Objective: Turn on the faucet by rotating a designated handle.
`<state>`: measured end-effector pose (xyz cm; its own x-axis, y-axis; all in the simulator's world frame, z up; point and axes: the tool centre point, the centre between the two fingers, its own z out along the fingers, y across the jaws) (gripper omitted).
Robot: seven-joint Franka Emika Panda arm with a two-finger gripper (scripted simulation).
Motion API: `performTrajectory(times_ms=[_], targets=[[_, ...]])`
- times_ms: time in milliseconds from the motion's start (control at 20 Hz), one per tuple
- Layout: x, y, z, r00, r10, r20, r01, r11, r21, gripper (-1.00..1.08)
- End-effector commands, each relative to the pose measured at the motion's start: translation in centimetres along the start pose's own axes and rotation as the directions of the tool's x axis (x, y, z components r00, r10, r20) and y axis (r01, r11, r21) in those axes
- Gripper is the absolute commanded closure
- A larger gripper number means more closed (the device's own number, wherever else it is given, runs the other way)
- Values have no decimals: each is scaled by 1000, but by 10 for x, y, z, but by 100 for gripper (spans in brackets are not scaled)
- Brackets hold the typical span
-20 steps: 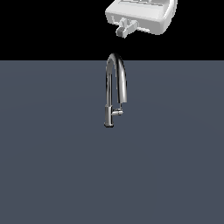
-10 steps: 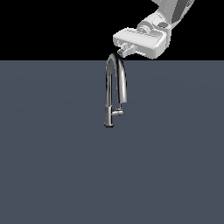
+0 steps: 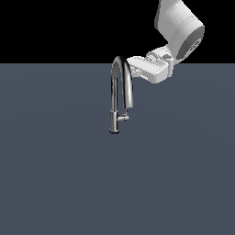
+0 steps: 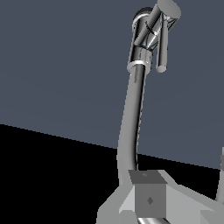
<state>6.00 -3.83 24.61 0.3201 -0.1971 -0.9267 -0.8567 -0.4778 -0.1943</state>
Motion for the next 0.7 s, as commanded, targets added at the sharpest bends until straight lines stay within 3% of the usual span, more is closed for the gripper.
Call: performTrajectory(times_ms=[0,300,650], targets=[[18,-3,3,998,34,49,-36,999,36,108],[62,-6,12,980,109,166,-129,985,113,108],[100,-8,25,948,166,271,-218,961,171,108]])
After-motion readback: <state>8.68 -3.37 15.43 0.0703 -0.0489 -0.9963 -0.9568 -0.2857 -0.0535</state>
